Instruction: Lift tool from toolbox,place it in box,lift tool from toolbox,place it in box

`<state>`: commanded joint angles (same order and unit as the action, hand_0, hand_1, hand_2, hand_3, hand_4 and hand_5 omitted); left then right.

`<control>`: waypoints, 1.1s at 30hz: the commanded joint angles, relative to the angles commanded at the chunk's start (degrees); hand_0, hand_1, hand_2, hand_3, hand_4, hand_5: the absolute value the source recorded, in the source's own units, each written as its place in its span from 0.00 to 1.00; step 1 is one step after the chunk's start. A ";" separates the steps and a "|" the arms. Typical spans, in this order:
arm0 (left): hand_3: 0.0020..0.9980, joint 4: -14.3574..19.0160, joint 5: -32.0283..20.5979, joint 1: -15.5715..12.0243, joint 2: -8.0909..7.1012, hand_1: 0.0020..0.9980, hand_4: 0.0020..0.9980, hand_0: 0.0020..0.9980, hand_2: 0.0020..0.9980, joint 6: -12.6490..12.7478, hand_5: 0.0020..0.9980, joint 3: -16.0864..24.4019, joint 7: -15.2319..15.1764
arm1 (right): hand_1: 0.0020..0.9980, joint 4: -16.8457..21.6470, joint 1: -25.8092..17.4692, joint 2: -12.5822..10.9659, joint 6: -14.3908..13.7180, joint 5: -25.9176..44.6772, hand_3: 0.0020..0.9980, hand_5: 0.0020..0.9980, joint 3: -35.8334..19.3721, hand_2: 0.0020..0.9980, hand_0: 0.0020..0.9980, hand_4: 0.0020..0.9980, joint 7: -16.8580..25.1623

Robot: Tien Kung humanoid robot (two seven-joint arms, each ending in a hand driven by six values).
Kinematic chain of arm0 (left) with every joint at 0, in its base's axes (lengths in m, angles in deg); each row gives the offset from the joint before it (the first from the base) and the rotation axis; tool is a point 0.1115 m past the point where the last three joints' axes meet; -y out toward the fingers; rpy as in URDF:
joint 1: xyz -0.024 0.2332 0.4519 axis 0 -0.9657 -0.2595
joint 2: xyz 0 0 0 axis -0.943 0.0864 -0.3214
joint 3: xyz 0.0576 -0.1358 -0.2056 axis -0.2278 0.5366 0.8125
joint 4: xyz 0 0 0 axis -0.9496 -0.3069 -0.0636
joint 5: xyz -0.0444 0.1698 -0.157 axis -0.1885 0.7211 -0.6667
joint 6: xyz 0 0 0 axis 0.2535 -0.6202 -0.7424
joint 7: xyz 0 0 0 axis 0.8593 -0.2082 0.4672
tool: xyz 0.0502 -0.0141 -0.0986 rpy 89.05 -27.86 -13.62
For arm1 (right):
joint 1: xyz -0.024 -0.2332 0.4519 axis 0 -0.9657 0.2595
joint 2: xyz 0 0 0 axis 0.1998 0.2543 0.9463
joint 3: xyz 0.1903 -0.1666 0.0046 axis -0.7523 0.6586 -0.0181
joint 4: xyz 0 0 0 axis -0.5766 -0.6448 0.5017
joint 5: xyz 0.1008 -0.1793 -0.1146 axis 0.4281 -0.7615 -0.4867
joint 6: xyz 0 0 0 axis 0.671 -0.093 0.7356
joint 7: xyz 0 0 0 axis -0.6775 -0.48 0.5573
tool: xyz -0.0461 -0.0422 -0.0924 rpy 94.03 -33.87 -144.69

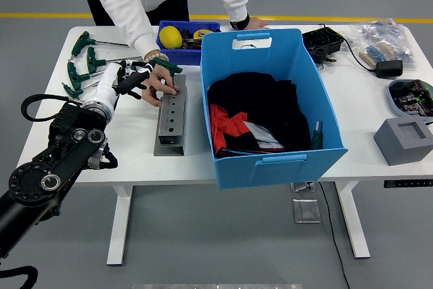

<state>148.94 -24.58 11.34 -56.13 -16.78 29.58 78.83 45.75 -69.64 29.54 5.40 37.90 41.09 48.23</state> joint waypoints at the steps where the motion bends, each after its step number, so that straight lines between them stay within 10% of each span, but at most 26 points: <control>1: 0.81 -0.24 -1.86 0.03 0.05 0.51 0.73 0.33 0.66 -0.21 0.71 -0.19 -0.06 | 0.62 0.00 -0.02 0.01 0.01 -0.01 0.56 0.64 0.01 0.70 0.64 0.82 -0.01; 22: 0.90 -7.89 -52.81 4.69 0.91 0.55 0.75 0.37 0.71 -2.99 0.77 -2.05 -5.02 | 0.62 0.02 0.42 -0.04 0.17 -0.11 0.56 0.65 0.55 0.70 0.64 0.82 -0.02; 33: 0.90 -12.14 -56.97 6.55 1.43 0.55 0.76 0.37 0.71 -4.36 0.81 -3.85 -6.57 | 0.62 0.08 0.96 -0.12 0.24 -0.17 0.56 0.65 0.70 0.70 0.64 0.82 -0.07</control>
<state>136.80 -81.55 17.89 -54.69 -21.14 25.73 72.26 45.83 -68.68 29.41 5.64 37.73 41.78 48.16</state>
